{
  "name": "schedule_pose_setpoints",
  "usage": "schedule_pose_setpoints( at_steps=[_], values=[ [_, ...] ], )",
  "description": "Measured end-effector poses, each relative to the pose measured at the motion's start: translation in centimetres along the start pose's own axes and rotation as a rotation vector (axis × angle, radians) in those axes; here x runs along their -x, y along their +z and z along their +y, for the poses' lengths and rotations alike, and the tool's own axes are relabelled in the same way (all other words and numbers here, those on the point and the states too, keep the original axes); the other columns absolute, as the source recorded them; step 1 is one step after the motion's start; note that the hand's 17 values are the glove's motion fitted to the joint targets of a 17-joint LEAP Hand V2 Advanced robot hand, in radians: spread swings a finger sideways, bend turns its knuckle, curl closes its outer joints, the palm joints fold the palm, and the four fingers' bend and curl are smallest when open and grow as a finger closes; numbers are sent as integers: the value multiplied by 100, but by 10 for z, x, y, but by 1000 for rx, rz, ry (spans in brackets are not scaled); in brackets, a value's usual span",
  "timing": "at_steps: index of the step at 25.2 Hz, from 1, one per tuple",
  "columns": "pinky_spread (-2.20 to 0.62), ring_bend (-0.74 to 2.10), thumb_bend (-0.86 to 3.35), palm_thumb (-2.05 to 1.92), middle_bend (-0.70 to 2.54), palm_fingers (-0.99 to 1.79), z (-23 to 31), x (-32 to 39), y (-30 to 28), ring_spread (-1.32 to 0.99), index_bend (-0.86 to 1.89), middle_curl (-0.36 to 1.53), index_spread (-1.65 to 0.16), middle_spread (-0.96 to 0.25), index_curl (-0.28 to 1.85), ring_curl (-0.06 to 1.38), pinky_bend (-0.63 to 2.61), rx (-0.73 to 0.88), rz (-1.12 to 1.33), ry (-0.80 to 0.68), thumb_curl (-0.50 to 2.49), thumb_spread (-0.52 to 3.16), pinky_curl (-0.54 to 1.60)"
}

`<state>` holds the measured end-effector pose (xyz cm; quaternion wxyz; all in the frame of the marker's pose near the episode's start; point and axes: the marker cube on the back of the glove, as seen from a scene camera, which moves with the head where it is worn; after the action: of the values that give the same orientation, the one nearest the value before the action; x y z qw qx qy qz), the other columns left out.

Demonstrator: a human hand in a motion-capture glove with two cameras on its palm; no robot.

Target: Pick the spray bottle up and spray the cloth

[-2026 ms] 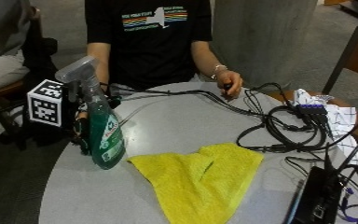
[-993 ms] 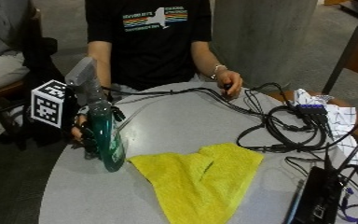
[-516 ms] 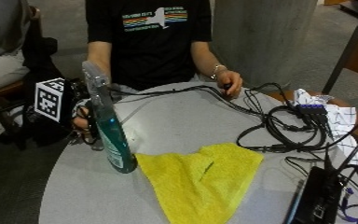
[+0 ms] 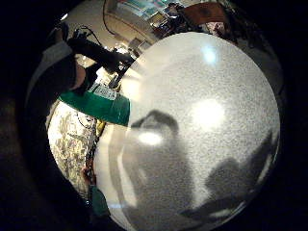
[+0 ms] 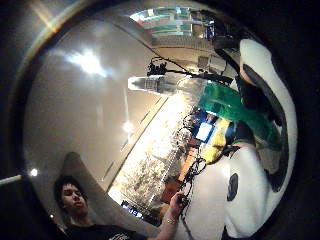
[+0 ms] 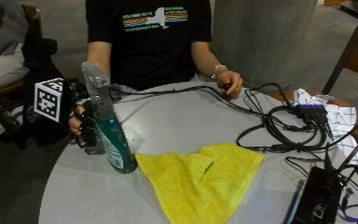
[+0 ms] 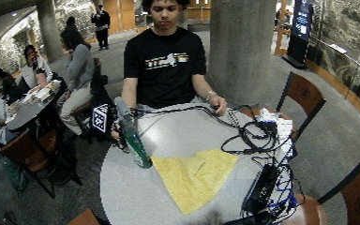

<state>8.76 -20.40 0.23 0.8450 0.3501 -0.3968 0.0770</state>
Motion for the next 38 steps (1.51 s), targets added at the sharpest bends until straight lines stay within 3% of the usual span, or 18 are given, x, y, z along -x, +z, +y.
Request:
schedule_pose_setpoints(
  at_steps=[6, 10, 25, 29, 38],
  values=[
    [3, 39, -7, 102, 24, 57, -1, -3, 2, -4, 13, 50, -25, -3, 41, 45, 54, 101, 14, 33, 56, 67, 43],
    [13, 36, -6, 94, 22, 45, -1, -3, 6, 0, 2, 48, -29, 0, 33, 41, 56, 142, 19, 51, 52, 75, 41],
    [26, 25, -3, 86, 23, 40, -29, -1, 37, 7, 13, 44, -32, 7, 28, 32, 52, 281, -14, 91, 45, 89, 36],
    [28, 30, -3, 86, 24, 38, -41, -2, 52, 8, 2, 43, -35, 7, 23, 33, 60, 275, -67, 77, 44, 88, 38],
    [31, 37, -4, 82, 25, 39, -52, -2, 79, 9, 5, 43, -38, 7, 17, 35, 69, 258, -134, 63, 41, 82, 39]
  ],
)
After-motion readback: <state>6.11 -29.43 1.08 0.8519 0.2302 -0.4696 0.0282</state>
